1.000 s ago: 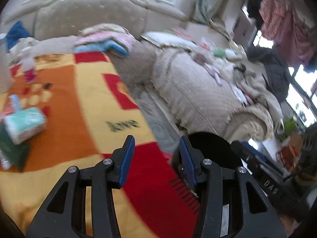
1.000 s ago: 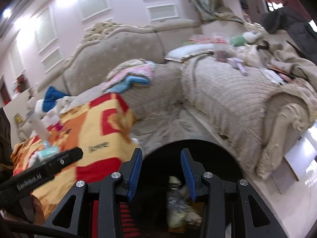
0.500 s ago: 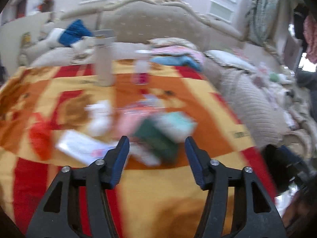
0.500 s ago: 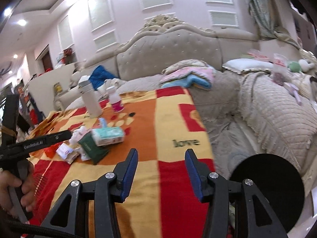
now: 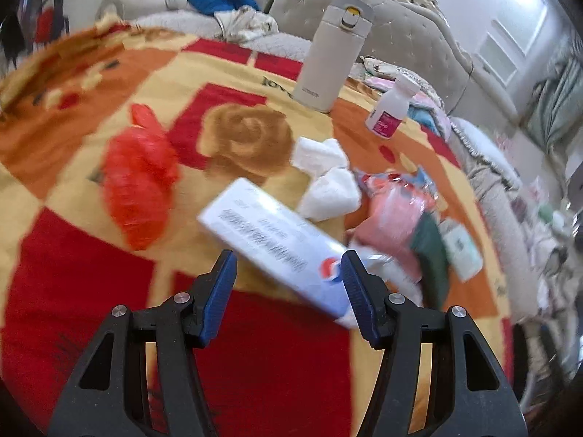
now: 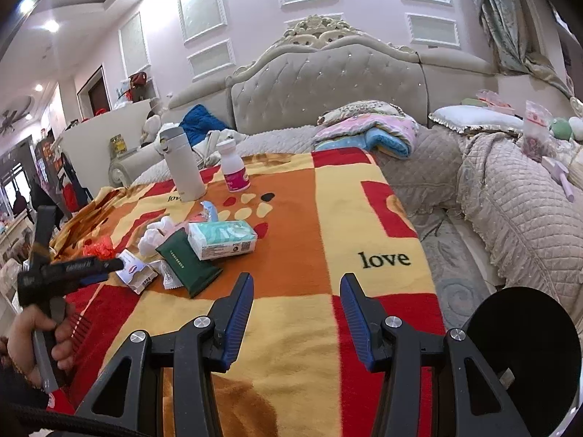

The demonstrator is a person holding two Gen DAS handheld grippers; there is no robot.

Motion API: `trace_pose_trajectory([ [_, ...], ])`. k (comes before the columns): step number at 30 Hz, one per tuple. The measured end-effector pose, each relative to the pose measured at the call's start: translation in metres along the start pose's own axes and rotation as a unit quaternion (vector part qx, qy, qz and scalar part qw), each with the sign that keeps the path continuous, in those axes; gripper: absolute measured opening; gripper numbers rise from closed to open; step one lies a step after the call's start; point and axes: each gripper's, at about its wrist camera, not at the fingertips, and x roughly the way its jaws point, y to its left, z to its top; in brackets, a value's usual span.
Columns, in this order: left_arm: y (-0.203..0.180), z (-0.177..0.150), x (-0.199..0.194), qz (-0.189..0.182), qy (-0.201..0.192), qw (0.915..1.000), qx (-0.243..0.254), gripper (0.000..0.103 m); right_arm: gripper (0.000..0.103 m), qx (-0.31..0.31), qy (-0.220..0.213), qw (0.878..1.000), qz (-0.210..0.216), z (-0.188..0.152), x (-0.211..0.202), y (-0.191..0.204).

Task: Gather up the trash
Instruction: 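Move both open grippers back over the blanket, then grasp the white Levamlodipine box with the left gripper while the right grasps the mint tissue pack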

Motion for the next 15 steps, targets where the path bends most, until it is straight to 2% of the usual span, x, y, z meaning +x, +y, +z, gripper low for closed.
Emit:
trace_pose_trajectory([
  [6, -0.006, 0.013, 0.022, 0.019, 0.026, 0.9990, -0.030, 0.058, 0.047, -0.005, 0.002, 1.000, 0.003, -0.001, 0.000, 0.003],
  [8, -0.010, 0.011, 0.024, 0.026, 0.025, 0.9992, -0.015, 0.065, 0.047, -0.004, 0.001, 1.000, 0.003, -0.001, -0.001, 0.001],
  [11, -0.016, 0.006, 0.024, 0.041, 0.014, 0.9990, 0.014, 0.065, 0.047, -0.004, 0.001, 1.000, 0.003, -0.001, -0.001, 0.002],
  [15, -0.014, -0.004, 0.015, 0.042, 0.002, 0.9983, 0.041, 0.055, 0.047, 0.002, -0.005, 1.000, 0.014, 0.001, -0.003, 0.003],
])
